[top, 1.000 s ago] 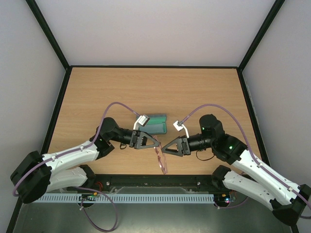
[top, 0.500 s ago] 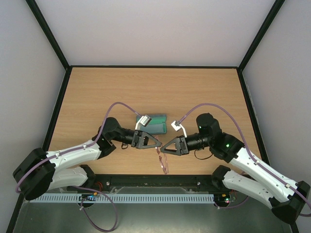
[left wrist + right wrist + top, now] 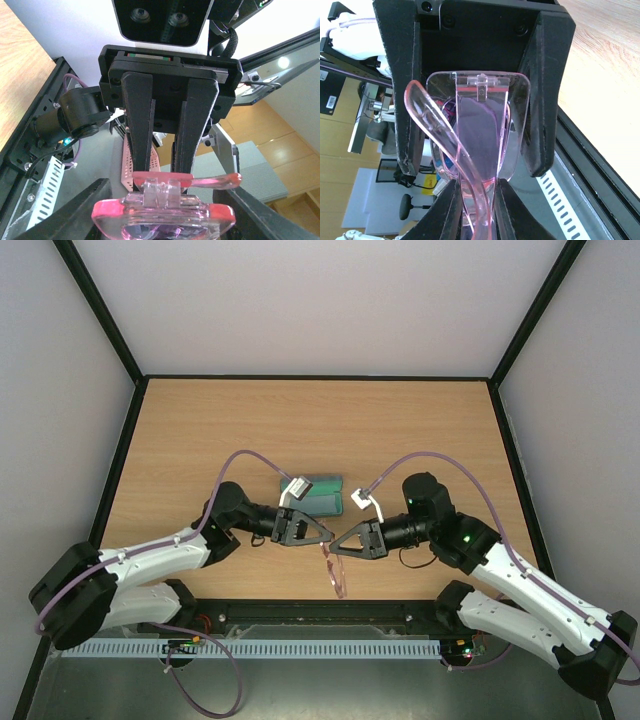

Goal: Organize the sunglasses
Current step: Fold the sunglasses, then adjust the sunglasses case at the center of the board.

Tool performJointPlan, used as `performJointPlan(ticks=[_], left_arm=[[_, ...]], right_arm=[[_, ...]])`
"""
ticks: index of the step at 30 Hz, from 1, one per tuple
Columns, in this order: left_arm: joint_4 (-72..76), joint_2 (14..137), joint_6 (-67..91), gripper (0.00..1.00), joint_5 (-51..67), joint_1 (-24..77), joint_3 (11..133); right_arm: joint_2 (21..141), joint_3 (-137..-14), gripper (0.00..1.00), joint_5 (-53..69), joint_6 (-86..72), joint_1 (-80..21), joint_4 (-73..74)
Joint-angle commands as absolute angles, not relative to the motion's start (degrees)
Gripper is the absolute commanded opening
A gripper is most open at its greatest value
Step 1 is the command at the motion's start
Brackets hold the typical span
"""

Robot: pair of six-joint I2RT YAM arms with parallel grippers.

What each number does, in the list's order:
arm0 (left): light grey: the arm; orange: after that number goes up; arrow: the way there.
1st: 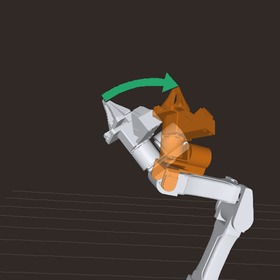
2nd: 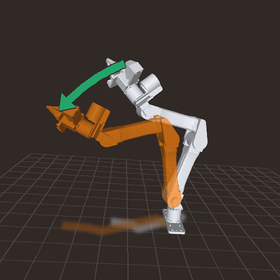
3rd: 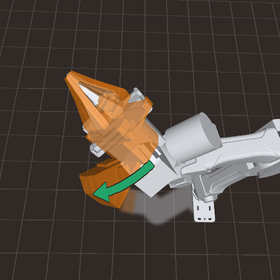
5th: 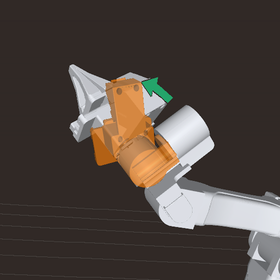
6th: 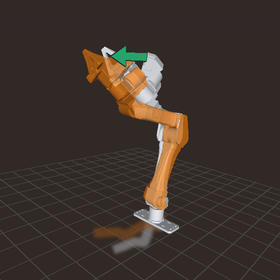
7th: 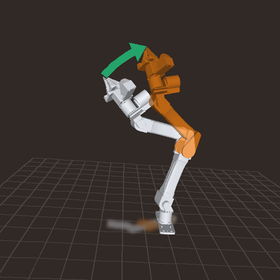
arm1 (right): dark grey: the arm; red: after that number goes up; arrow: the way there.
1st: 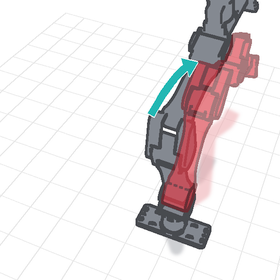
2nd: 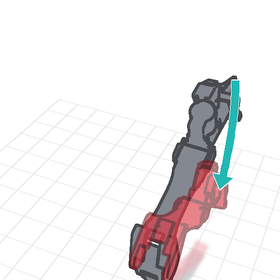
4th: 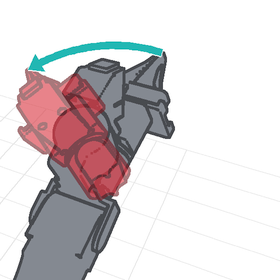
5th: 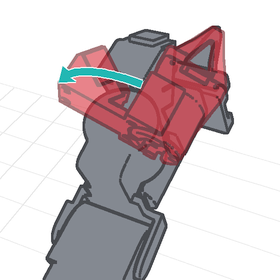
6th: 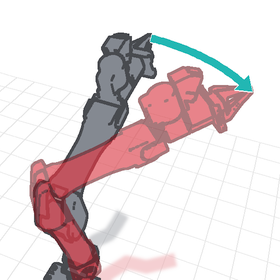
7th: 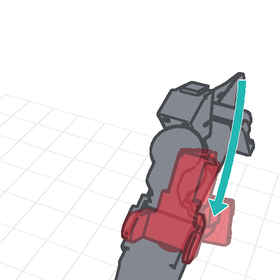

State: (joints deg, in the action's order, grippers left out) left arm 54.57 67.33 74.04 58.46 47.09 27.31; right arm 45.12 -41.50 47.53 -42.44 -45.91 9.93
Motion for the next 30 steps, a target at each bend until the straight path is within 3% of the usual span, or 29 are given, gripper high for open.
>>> performJointPlan(ticks=[1, 6, 11, 15, 21, 30], left_arm=[[59.2, 67.8, 74.3, 0.61, 58.8, 47.3, 27.2], [58.3, 67.4, 74.1, 0.76, 58.7, 45.9, 27.1], [52.6, 64.2, 71.7, 0.80, 57.7, 39.7, 27.6], [39.0, 63.3, 65.6, 0.85, 55.4, 31.4, 31.6], [19.0, 69.8, 54.7, 0.86, 50.1, 18.9, 40.5], [14.4, 85.8, 47.3, 0.83, 42.0, 15.1, 45.8]], right_arm=[[45.2, -41.1, 0.09, 48.3, -42.1, -45.9, 9.0], [45.0, -41.3, 0.08, 46.2, -41.1, -45.9, 11.2], [45.0, -41.5, 0.05, 42.2, -40.2, -45.8, 14.9], [46.4, -42.7, 0.05, 38.0, -39.1, -45.8, 18.3], [49.7, -45.6, 0.06, 30.9, -37.4, -45.8, 23.4], [52.6, -46.8, 0.05, 21.6, -39.0, -45.6, 27.2]])
